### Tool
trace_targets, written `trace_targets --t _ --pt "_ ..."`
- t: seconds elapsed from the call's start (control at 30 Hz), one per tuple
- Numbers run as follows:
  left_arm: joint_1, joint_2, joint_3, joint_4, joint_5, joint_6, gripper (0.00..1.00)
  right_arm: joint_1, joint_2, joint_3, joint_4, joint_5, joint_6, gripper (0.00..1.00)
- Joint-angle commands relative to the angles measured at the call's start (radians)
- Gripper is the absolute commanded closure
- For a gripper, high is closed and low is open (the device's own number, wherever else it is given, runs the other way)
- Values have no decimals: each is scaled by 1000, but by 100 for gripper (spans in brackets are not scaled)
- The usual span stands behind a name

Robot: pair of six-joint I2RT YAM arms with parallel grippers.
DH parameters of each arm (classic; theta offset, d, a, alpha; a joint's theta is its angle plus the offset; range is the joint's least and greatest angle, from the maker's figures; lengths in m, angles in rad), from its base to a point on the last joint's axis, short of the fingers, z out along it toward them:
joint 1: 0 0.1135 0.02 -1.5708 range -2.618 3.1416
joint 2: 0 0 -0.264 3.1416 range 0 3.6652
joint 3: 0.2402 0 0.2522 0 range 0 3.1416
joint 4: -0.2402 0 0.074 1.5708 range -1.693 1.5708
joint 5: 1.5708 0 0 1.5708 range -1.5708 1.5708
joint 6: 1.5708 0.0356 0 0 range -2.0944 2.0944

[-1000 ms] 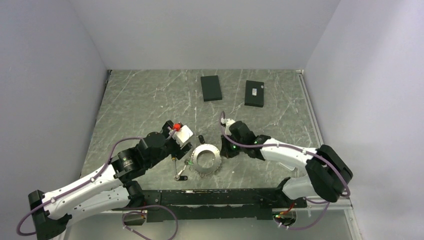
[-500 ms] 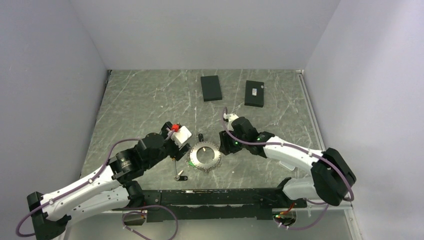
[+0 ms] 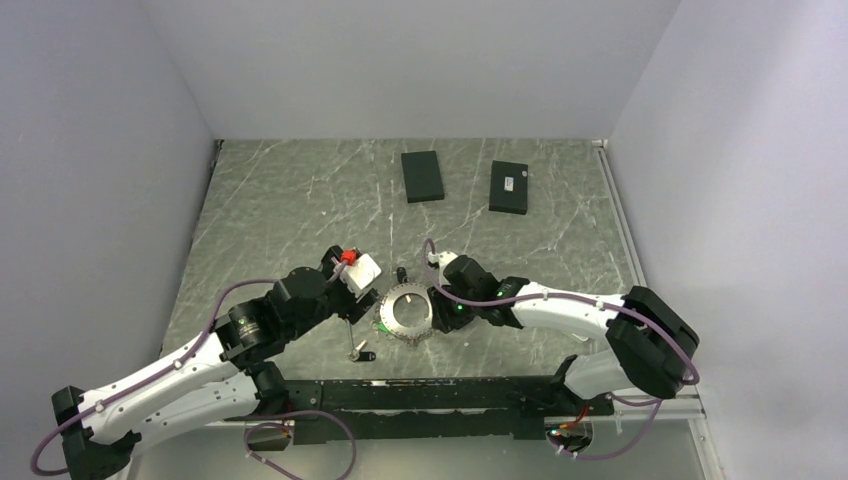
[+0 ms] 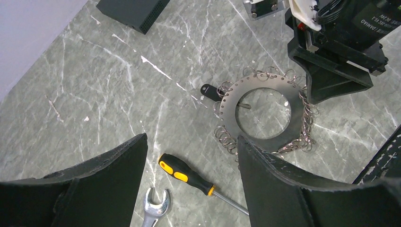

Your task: Put the keys on the keyring

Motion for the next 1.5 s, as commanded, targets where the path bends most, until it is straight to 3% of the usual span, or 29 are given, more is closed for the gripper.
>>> trace_targets --t 0.0,0.23,0.77,1.03,1.17,1.3,1.47 --pt "-5 -12 23 15 7 -20 25 16 27 1 50 26 -2 62" --pt "-5 -8 22 14 2 -18 25 57 52 10 50 38 -13 69" --pt "-5 -6 22 12 0 -17 25 108 32 40 35 76 -42 66" --pt "-5 -8 21 12 -2 -15 25 133 87 60 30 96 -51 76" --pt "-5 -12 20 12 -3 -17 25 132 104 57 44 96 -51 75" --pt "-5 -13 20 12 -5 -17 25 134 116 52 46 106 -56 66" --pt "-5 -16 20 11 -8 -19 25 135 114 50 59 118 -71 67"
